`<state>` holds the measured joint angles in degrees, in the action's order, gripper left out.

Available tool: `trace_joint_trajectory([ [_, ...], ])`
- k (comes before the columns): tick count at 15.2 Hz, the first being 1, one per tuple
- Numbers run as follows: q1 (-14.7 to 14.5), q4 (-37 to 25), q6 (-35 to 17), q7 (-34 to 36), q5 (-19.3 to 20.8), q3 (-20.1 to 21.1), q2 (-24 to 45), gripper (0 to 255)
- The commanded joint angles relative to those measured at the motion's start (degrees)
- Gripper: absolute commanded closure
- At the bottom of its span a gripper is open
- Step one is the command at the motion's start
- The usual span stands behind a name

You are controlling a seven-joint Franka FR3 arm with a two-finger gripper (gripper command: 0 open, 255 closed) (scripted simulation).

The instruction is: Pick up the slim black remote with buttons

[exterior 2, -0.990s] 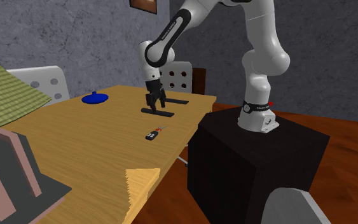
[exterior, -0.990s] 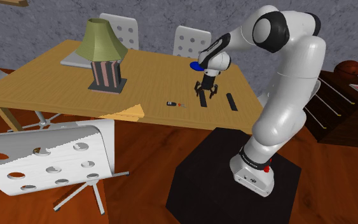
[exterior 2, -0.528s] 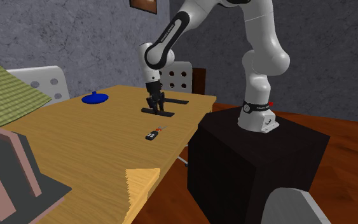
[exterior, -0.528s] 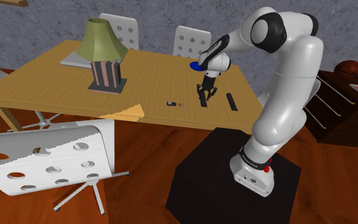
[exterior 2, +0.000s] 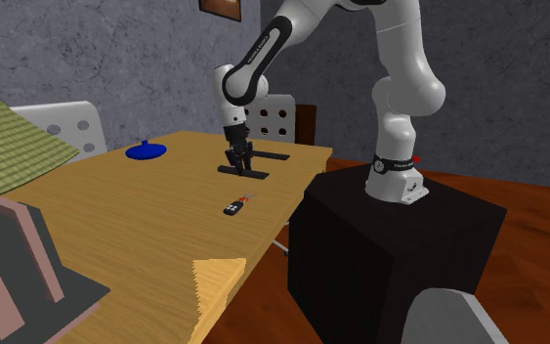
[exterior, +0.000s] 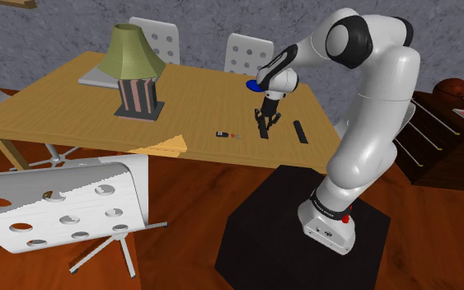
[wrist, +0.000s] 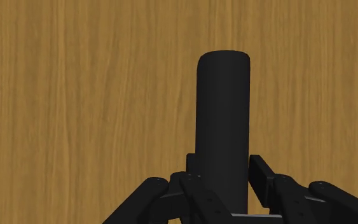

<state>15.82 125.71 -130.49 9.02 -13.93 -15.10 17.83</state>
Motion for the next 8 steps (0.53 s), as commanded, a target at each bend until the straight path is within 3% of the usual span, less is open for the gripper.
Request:
trace_joint_trajectory([
  [1,-0.2,-0.1,1.1,0.4,0.5,-0.1,-1.0,255],
  [8,-0.6,-0.7,5.6,2.0,2.5,-0.8,-5.1,255],
])
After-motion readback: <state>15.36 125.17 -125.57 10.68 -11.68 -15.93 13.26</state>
